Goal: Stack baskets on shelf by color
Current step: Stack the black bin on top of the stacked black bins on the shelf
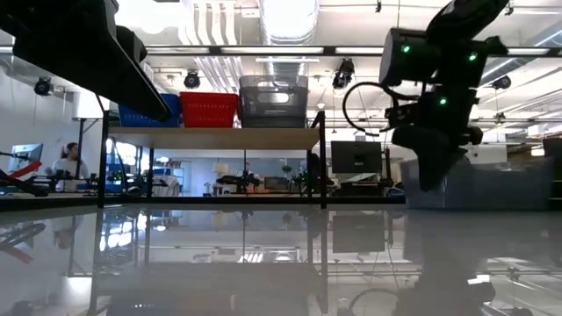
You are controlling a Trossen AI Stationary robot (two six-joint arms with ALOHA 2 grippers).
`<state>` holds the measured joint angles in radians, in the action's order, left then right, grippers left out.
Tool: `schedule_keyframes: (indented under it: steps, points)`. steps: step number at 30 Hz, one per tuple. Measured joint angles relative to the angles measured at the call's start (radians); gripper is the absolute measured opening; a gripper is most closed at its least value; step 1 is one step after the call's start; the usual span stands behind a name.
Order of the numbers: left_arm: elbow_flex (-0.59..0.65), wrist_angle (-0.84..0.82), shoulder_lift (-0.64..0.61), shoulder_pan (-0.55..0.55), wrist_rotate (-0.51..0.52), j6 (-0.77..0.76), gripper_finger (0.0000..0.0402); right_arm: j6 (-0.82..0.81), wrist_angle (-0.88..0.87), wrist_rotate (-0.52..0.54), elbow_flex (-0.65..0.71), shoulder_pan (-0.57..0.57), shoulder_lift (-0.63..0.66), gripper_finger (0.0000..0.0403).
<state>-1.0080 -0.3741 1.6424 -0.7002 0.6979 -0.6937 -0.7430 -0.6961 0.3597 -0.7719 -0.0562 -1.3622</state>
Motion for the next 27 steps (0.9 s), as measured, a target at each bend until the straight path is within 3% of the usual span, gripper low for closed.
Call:
schedule_keyframes:
  steps: [4, 12, 15, 20, 27]
  points:
    - [0.000, 0.000, 0.000, 0.000, 0.000, 0.000, 0.0123, -0.012, 0.005, -0.013, 0.000, 0.140, 0.024, 0.0016]
    - [-0.007, 0.004, 0.000, 0.000, 0.000, -0.001, 0.0123, -0.023, 0.011, -0.177, -0.009, 0.504, 0.051, 0.0009]
    - [-0.007, 0.008, 0.000, 0.000, 0.000, -0.001, 0.0123, -0.019, 0.015, -0.187, -0.045, 0.630, 0.051, 0.0009]
    - [-0.011, 0.008, 0.000, 0.000, 0.000, 0.000, 0.0123, 0.012, 0.021, -0.146, -0.178, 0.769, 0.050, 0.0009]
    - [-0.013, 0.008, 0.000, 0.000, 0.000, 0.001, 0.0123, 0.263, -0.078, 0.072, -0.461, 0.821, 0.050, 0.0009]
